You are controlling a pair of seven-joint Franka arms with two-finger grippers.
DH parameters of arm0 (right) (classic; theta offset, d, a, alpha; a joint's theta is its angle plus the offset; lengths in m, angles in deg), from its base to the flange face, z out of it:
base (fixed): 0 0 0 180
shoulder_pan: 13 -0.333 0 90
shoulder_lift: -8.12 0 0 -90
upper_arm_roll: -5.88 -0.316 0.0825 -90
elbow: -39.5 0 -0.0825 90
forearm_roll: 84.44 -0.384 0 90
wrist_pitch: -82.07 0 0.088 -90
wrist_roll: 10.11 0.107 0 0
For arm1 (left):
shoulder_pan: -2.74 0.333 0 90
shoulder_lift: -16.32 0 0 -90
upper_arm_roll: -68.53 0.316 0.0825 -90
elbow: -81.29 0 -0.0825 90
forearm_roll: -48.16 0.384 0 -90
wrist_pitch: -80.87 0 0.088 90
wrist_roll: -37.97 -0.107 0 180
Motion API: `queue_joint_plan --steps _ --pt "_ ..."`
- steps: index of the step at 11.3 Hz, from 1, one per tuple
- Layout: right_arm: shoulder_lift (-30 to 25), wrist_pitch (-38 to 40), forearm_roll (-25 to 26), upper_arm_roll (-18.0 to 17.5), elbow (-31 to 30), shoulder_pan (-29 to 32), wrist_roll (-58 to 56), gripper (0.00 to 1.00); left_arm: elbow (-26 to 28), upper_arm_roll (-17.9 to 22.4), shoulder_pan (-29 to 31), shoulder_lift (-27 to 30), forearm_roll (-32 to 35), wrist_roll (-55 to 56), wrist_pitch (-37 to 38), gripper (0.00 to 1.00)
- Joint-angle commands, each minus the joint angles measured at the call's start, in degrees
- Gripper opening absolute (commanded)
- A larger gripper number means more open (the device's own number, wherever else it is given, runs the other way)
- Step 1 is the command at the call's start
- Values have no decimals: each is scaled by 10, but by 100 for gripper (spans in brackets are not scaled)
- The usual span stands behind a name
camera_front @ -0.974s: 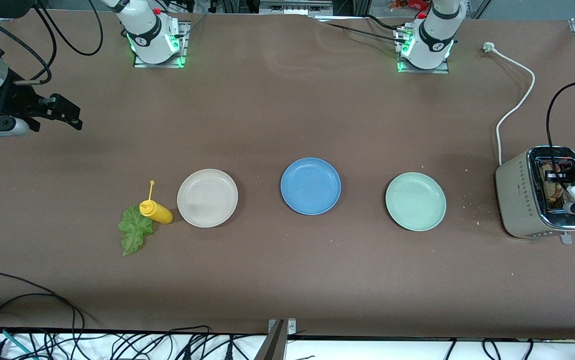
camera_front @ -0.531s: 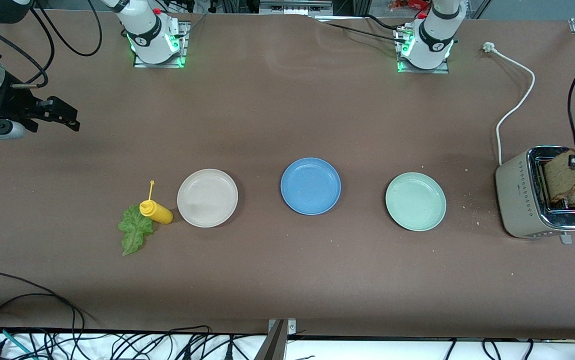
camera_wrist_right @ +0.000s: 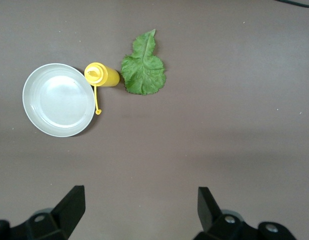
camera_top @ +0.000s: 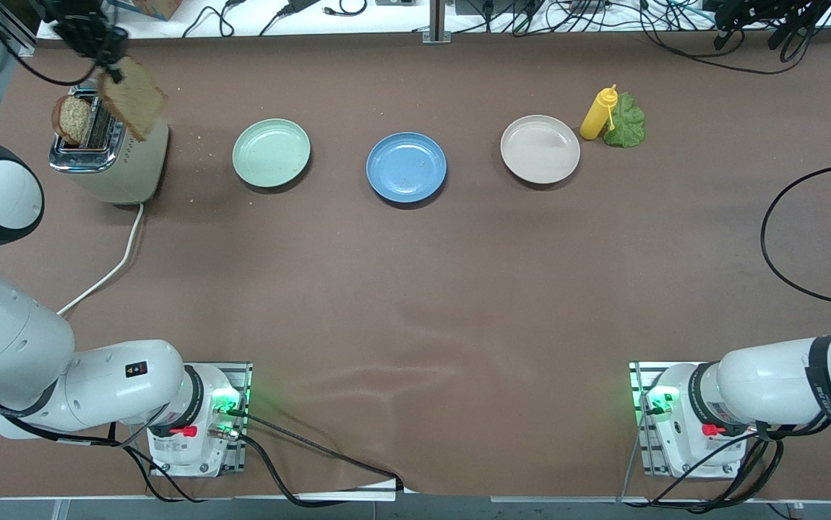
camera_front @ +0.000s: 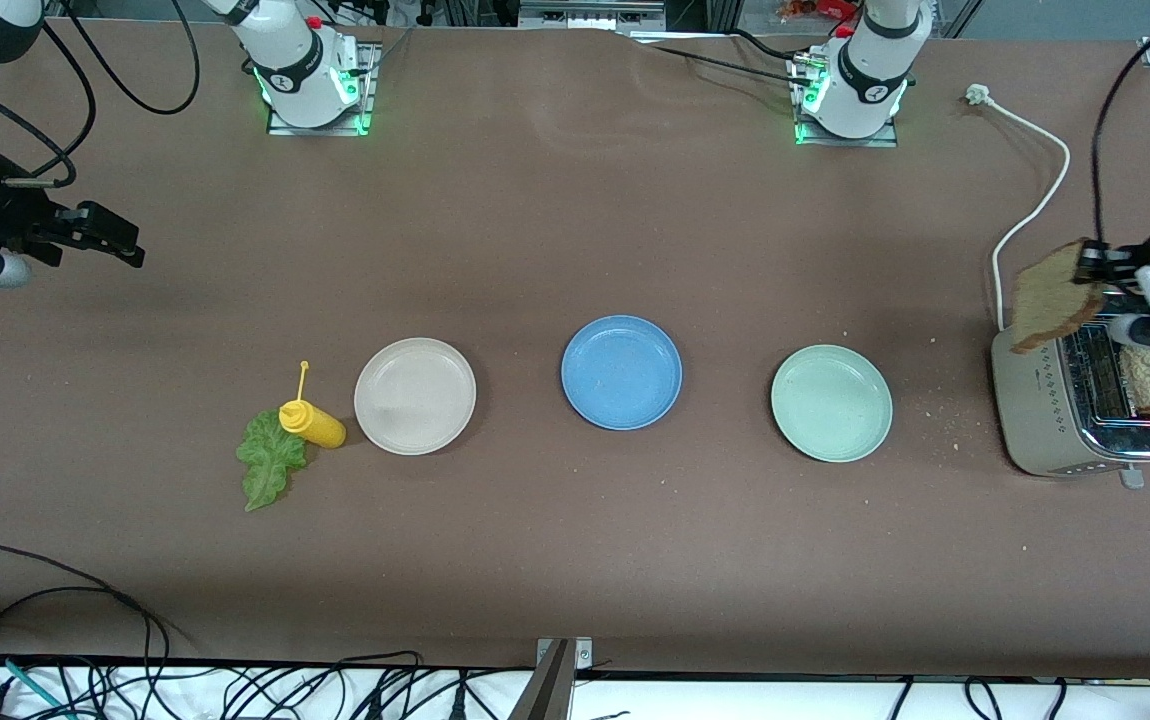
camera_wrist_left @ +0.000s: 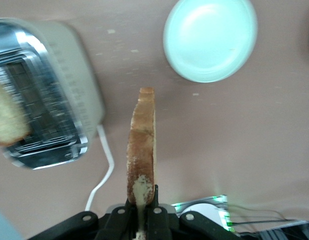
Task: Make sandwich in blue plate with both arms
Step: 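Lift the bread slice with the left gripper and carry it over the blue plate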
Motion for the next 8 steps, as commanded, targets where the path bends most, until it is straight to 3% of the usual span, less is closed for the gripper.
queue_joint_plan --steps 1,3,5,8 --pt "6 31 5 -4 23 2 -5 100 2 -47 -4 -21 -125 39 17 0" --pt "6 31 1 -3 30 2 -4 100 3 -51 -61 -67 -204 84 -1 0" --pt "6 35 6 -3 29 2 -11 100 9 -52 -113 -130 -294 81 -97 0" --pt "6 45 5 -6 29 -2 -11 100 11 -51 -178 -177 -379 95 -228 0"
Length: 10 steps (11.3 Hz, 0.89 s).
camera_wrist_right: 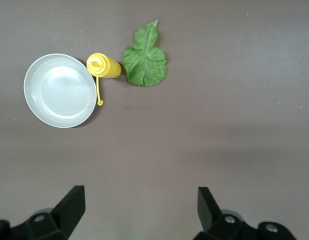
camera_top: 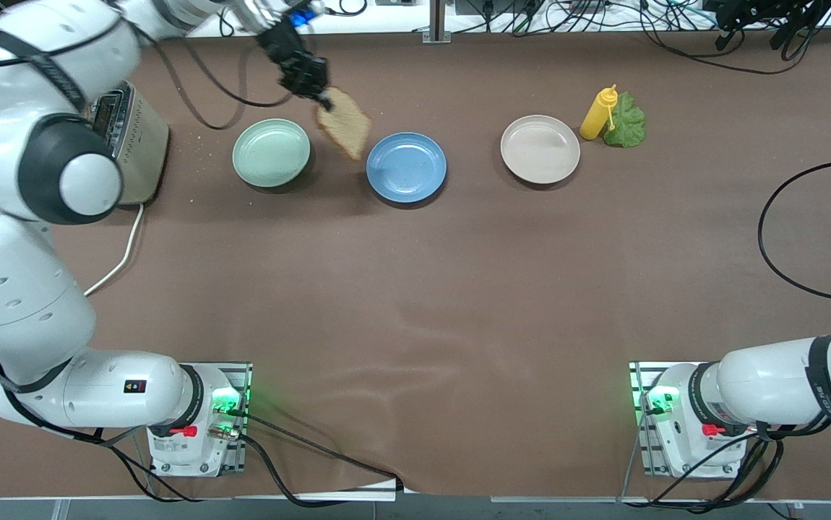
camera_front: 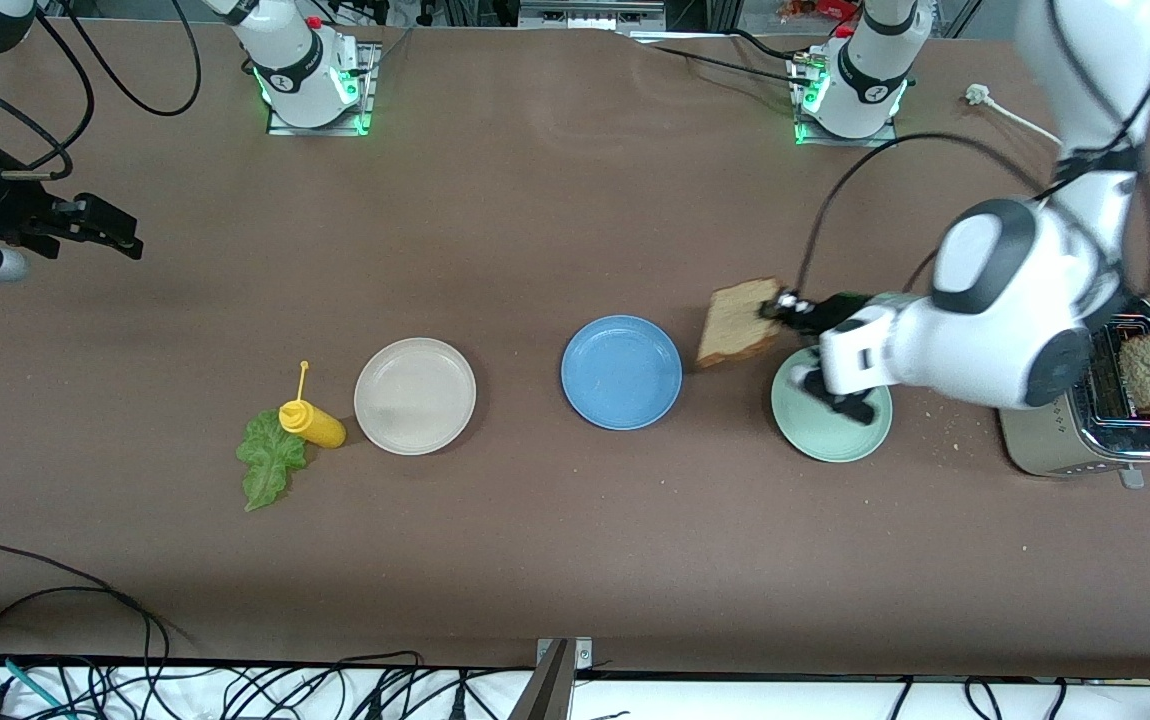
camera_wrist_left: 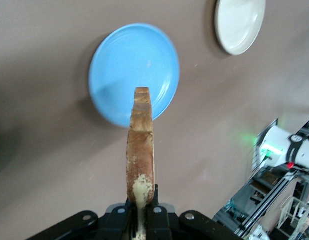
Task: Make sandwich in blue plate with both arms
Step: 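Lift the bread slice with the left gripper and carry it over the blue plate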
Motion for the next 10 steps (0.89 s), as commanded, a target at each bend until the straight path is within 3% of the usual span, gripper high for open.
queue_joint_plan --steps 1,3,5,8,9,10 --pt "4 14 3 -5 14 -8 -4 100 -13 4 -32 -52 -86 18 -79 0" --pt "21 9 0 -4 14 -24 3 100 -12 2 -39 -117 -137 -4 -99 0" --pt "40 6 -2 -4 14 -26 4 100 -4 2 -84 -141 -143 -78 -154 0" --pt "67 6 -2 -4 34 -29 4 100 -1 2 -88 -183 -147 -110 -205 0" --pt "82 6 -2 -4 44 -29 4 100 -1 2 -91 -190 -148 -113 -205 63" --pt "96 5 -3 -4 50 -32 5 100 -1 2 -87 -189 -140 -115 -203 100"
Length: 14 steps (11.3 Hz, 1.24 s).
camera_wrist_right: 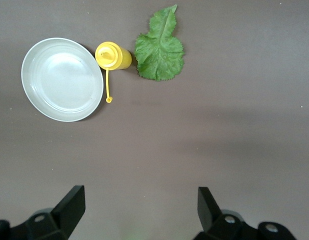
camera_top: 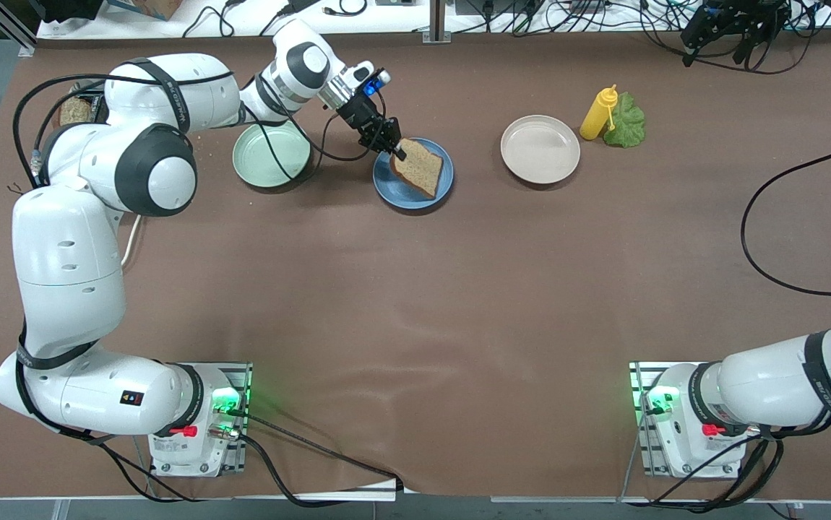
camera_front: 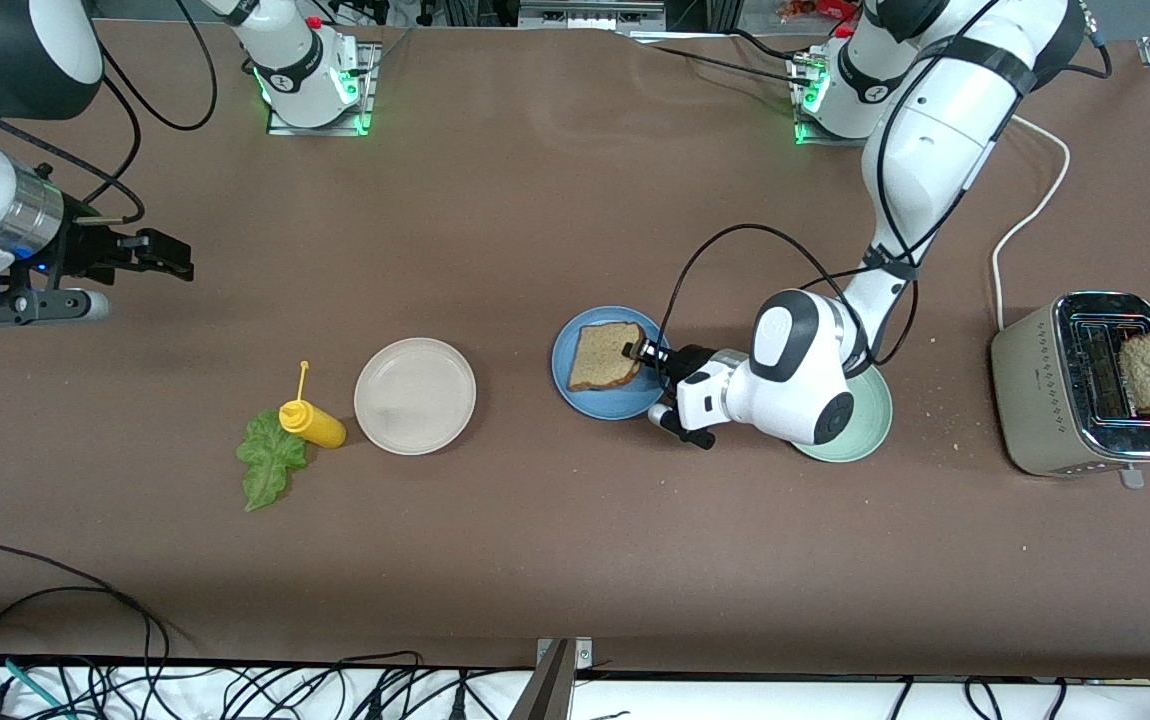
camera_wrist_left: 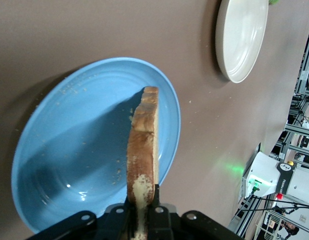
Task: Make sandwich in blue plate with both arms
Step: 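Release the bread on the blue plate while the right gripper reaches the lettuce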
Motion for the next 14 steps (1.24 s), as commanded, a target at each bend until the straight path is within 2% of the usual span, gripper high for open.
queue_joint_plan --steps 1,3,5,8,11,14 --pt "48 -5 -3 1 37 -15 8 100 -8 4 5 -2 -13 -26 0 100" --pt "83 -44 -3 2 43 -17 10 100 -12 6 10 8 12 -26 1 100" --pt "133 -55 -3 3 86 -12 -6 100 -15 6 14 38 90 -22 6 100" --pt "183 -111 -3 4 89 -3 -11 100 -13 10 19 72 166 -16 25 100" --pt "235 -168 -4 4 87 25 -74 100 -12 14 26 96 221 64 68 100" --pt "277 -188 -8 4 88 34 -70 100 -17 6 8 114 292 182 75 100"
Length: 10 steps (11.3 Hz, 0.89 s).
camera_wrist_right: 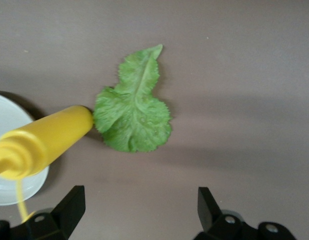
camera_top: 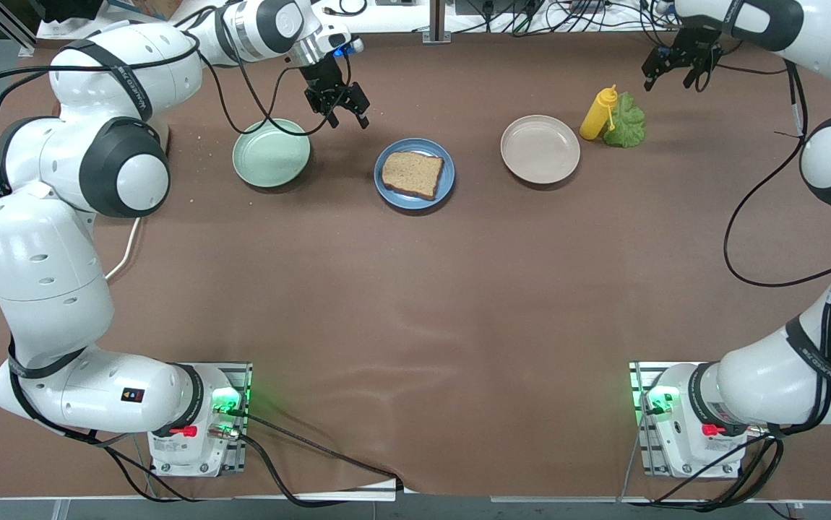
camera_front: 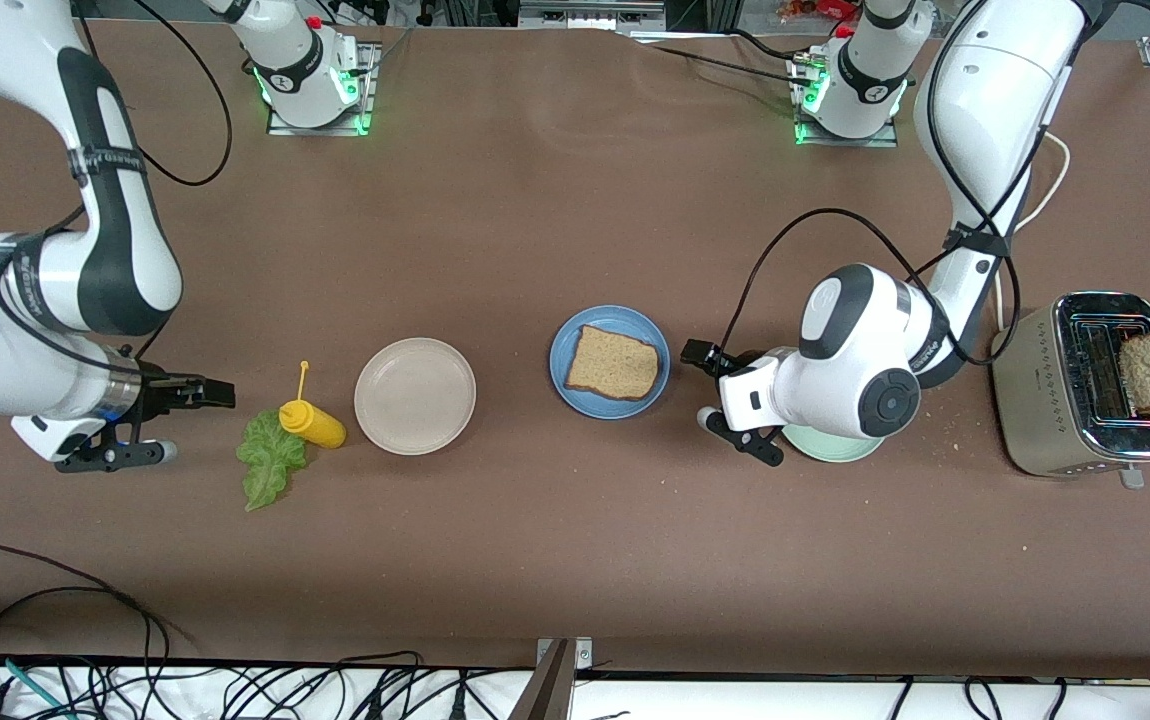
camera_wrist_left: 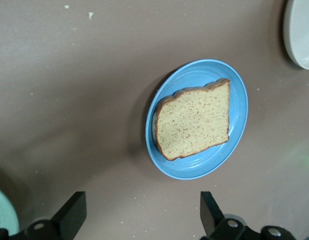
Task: Make sandwich in blue plate with both arms
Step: 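Release the bread on the blue plate while the right gripper reaches the lettuce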
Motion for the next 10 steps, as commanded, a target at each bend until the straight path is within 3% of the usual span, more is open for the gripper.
queue_joint_plan --steps 1,6,10 --pt "44 -20 -8 -4 21 6 -9 100 9 -2 -14 49 92 110 41 100" --pt "120 -136 -8 -8 20 6 -13 100 -7 5 -4 167 215 114 139 100" --pt "147 -184 -7 -17 20 6 -6 99 -46 20 21 242 234 110 195 100"
